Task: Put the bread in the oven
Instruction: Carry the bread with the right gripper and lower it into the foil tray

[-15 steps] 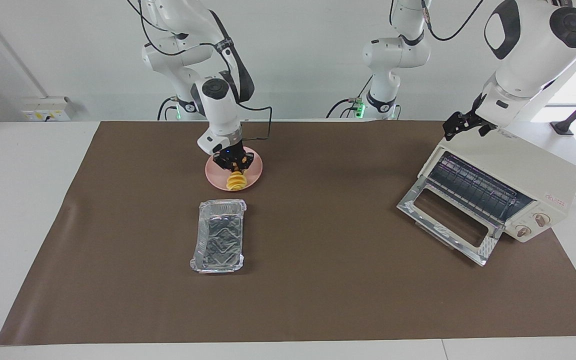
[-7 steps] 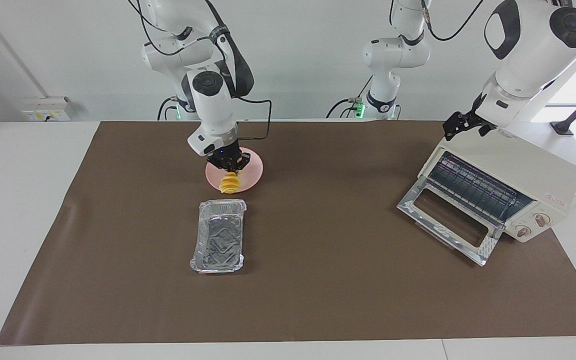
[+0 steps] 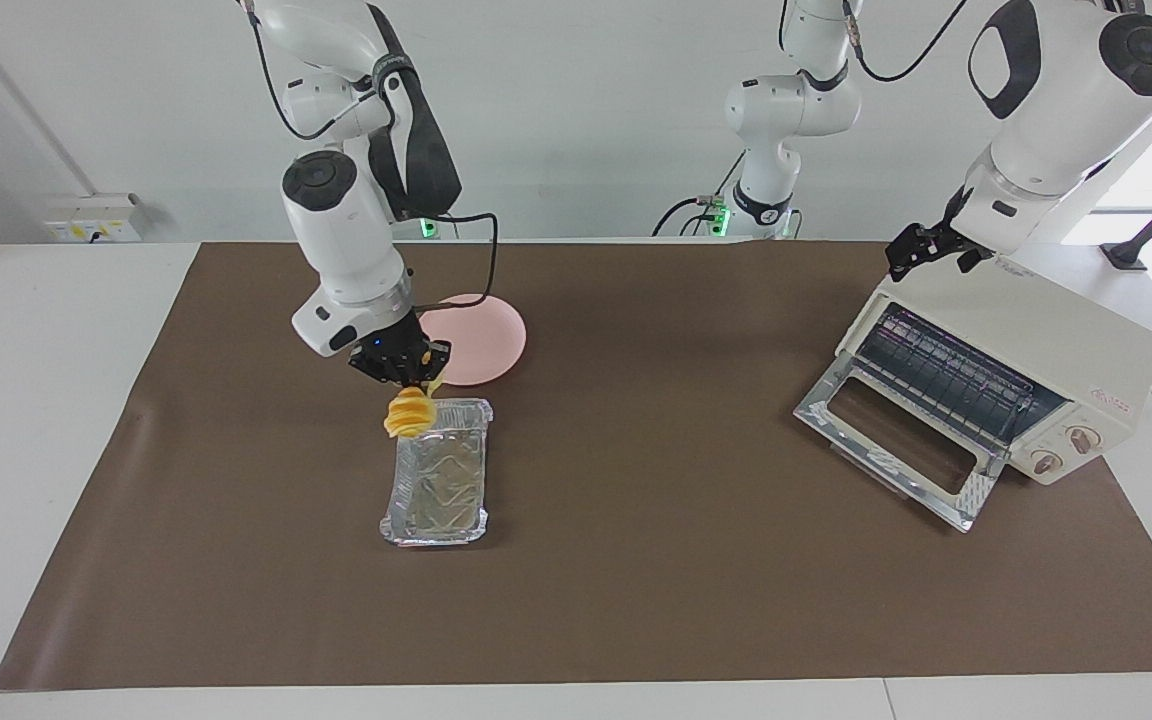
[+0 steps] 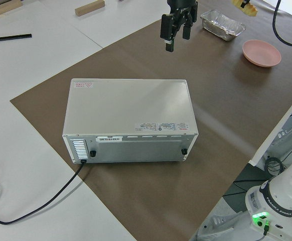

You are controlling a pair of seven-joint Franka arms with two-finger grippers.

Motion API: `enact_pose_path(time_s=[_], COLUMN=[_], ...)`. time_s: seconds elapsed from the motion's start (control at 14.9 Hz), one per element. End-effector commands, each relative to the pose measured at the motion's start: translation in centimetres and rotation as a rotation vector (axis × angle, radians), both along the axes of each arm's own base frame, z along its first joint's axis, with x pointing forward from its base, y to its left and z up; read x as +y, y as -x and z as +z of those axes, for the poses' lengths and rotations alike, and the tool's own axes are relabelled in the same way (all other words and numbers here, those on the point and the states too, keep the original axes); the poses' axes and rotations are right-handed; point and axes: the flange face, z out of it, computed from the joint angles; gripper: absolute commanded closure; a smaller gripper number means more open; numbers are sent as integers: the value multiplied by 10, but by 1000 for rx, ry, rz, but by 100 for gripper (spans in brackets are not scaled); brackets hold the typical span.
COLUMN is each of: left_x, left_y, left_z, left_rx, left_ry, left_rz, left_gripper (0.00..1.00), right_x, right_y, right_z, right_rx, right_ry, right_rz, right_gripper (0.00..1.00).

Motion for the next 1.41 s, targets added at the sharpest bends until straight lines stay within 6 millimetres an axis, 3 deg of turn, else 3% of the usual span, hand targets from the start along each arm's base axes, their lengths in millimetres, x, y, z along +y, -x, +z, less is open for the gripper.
enact_pose_path(time_s=[0.0,0.13,0.4,0.74,1.14,1.35], left_x=[2,2,2,2,2,2], left_y=[4,4,4,4,4,4], left_z=[4,4,4,4,4,4], left_rx=[-18,-16,-18,-16,-16,-16], left_ry=[19,19,19,19,19,19], left_rz=[5,5,5,5,5,5], left_gripper=[0,0,0,0,0,0], right_x=[3,4,6,19,25,30], right_y=[-51,-80,-97,-98,-85,-82], right_z=[-16,-39,-76,-82,-117,-118], right_rx=[41,76,72,41,30,35], right_ry=[-18,-15,-9,-17,-18,-17], right_rz=[43,45,42,55,50,52], right_gripper=[100,100,100,100,100,100])
